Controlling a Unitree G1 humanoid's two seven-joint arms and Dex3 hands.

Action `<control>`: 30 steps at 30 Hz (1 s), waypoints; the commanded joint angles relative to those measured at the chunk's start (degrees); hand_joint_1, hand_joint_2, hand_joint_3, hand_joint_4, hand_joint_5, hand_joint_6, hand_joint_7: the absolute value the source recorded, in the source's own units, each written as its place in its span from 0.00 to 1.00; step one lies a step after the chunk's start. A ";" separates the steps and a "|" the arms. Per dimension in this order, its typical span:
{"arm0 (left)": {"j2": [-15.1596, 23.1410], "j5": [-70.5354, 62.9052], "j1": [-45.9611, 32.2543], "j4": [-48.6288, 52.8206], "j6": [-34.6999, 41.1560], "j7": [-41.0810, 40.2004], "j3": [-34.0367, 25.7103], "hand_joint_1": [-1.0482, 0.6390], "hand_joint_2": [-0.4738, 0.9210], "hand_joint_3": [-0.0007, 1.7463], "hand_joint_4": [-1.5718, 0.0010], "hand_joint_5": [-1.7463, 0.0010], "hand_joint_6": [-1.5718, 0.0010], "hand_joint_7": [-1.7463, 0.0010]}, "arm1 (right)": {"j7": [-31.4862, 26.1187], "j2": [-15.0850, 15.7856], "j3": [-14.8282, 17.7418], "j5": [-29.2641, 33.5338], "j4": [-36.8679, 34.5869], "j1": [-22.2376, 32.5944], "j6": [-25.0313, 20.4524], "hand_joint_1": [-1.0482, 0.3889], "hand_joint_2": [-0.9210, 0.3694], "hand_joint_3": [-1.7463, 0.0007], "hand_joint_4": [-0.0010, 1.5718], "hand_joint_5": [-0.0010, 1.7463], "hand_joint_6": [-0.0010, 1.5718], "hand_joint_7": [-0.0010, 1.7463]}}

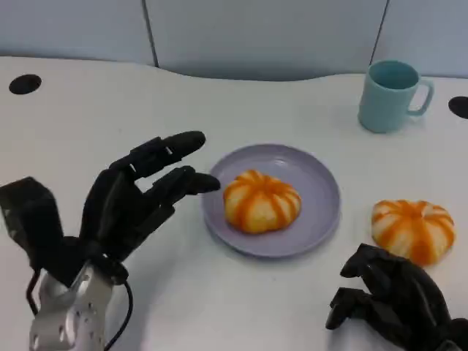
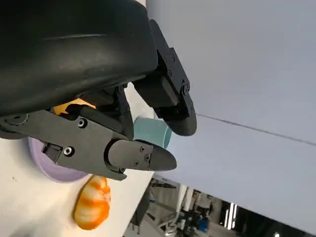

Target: Grasp the bread from the table and place it into the plate.

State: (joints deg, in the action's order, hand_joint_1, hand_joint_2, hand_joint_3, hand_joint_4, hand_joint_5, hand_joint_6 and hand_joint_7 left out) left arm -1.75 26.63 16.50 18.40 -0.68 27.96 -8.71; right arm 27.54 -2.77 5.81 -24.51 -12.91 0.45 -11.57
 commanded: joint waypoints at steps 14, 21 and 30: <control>1.15 6.44 -15.44 -13.67 13.24 -4.90 -5.13 0.44 1.00 0.18 0.59 0.13 0.60 0.31 | 0.13 1.46 0.13 -0.07 0.74 0.11 -0.20 0.12 0.15 1.00 0.93 0.45 0.79 0.46; 1.26 10.69 -17.02 -14.09 19.89 -6.25 -7.64 0.45 0.99 0.20 0.59 0.11 0.62 0.30 | 0.03 1.44 0.08 0.00 0.99 0.34 -0.06 0.13 0.15 1.00 0.93 0.44 0.80 0.46; 1.36 9.88 -19.49 -13.95 20.04 -5.06 -7.21 0.45 0.97 0.20 0.62 0.08 0.62 0.29 | 0.02 2.15 0.10 0.37 1.65 0.79 0.15 0.12 0.14 1.00 0.93 0.45 0.80 0.45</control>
State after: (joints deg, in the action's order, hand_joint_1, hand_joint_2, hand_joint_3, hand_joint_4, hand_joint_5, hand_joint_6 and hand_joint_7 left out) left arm -1.23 37.01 -1.75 4.77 19.62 22.59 -15.99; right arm 27.65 -1.72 5.59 -24.30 -12.21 0.64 -11.54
